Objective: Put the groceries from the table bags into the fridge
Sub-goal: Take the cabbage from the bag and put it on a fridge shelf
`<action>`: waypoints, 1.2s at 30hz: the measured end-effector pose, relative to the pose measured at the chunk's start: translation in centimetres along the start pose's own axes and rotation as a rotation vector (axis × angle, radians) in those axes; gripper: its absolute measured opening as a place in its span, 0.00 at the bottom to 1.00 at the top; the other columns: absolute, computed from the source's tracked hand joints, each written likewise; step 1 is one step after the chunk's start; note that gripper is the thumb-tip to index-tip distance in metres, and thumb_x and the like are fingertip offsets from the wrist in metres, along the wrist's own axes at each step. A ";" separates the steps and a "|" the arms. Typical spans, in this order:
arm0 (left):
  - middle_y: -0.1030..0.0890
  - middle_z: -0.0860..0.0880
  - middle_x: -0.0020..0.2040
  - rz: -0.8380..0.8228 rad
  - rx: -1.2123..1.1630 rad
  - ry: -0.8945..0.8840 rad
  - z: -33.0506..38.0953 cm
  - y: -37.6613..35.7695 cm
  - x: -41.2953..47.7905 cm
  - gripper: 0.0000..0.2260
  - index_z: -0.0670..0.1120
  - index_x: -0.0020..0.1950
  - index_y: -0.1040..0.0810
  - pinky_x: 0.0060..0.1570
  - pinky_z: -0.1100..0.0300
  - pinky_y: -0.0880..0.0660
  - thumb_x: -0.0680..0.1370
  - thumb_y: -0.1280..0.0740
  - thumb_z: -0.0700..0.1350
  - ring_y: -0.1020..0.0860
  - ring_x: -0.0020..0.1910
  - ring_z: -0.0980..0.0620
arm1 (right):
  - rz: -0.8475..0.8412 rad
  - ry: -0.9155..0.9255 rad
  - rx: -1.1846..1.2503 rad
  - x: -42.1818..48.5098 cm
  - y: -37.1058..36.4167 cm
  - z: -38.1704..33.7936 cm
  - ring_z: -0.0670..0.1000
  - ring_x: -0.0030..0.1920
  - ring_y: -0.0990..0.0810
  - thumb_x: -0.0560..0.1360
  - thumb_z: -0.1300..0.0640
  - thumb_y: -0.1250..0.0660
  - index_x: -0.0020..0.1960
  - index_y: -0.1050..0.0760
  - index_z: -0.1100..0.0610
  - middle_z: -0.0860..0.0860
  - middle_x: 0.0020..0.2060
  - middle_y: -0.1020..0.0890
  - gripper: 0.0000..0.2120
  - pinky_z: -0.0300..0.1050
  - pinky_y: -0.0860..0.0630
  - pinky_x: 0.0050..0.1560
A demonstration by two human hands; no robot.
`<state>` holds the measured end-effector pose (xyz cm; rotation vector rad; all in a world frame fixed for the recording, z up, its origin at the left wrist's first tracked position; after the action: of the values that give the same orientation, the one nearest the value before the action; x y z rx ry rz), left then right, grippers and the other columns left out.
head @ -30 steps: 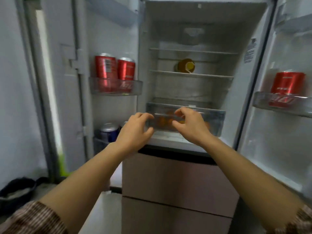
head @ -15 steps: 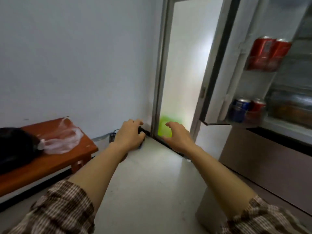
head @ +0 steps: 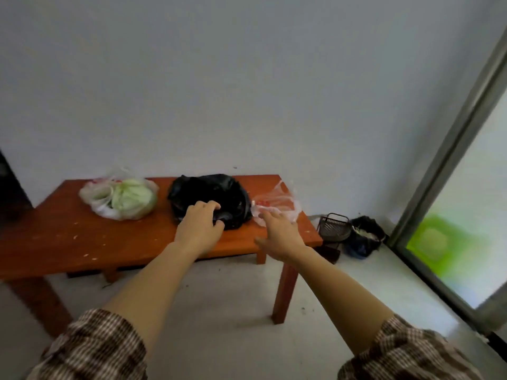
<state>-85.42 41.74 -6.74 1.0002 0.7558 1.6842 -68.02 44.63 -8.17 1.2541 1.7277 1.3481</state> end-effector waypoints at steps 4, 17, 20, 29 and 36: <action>0.29 0.46 0.65 -0.017 0.052 0.110 -10.1 2.5 3.2 0.18 0.48 0.68 0.30 0.55 0.52 0.28 0.78 0.38 0.46 0.31 0.64 0.46 | -0.087 0.092 0.025 7.3 -5.3 -7.4 0.58 0.70 0.35 0.77 0.51 0.37 0.75 0.40 0.55 0.54 0.69 0.31 0.29 0.61 0.37 0.68; 0.29 0.47 0.66 -0.021 0.057 0.281 -33.5 5.1 13.6 0.18 0.48 0.68 0.30 0.56 0.52 0.26 0.78 0.37 0.48 0.29 0.64 0.47 | -0.157 0.267 -0.060 25.7 -16.2 -25.1 0.56 0.68 0.34 0.78 0.48 0.39 0.73 0.38 0.54 0.52 0.68 0.30 0.26 0.58 0.36 0.67; 0.31 0.48 0.68 -0.031 0.056 0.254 -38.7 4.4 17.6 0.19 0.49 0.70 0.32 0.58 0.54 0.27 0.79 0.38 0.48 0.32 0.67 0.48 | -0.137 0.269 -0.031 30.0 -19.2 -28.1 0.54 0.69 0.35 0.79 0.50 0.41 0.73 0.37 0.54 0.51 0.69 0.30 0.24 0.56 0.37 0.67; 0.30 0.52 0.71 -0.196 -0.155 0.090 -51.5 0.8 30.5 0.20 0.50 0.71 0.31 0.67 0.51 0.31 0.80 0.47 0.50 0.32 0.68 0.53 | -0.053 0.002 0.043 42.0 -26.7 -34.0 0.54 0.69 0.32 0.80 0.47 0.41 0.73 0.37 0.55 0.51 0.71 0.31 0.24 0.49 0.32 0.63; 0.33 0.53 0.71 -0.367 -0.129 -0.108 -54.7 -3.0 36.7 0.22 0.53 0.72 0.35 0.72 0.54 0.43 0.79 0.39 0.51 0.38 0.71 0.52 | 0.029 -0.220 0.136 49.7 -26.2 -30.1 0.51 0.26 0.31 0.75 0.44 0.39 0.37 0.26 0.58 0.50 0.26 0.27 0.18 0.42 0.37 0.28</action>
<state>-138.53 76.33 -24.88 0.8005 0.7019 1.3336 -120.77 78.41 -19.83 1.4497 1.6735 1.0780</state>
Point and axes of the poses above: each hand's wrist, its own x-axis towards the middle knuckle, its own y-axis out of the back of the hand, z = x × y, the point moved 8 cm from there along x, towards the middle knuckle
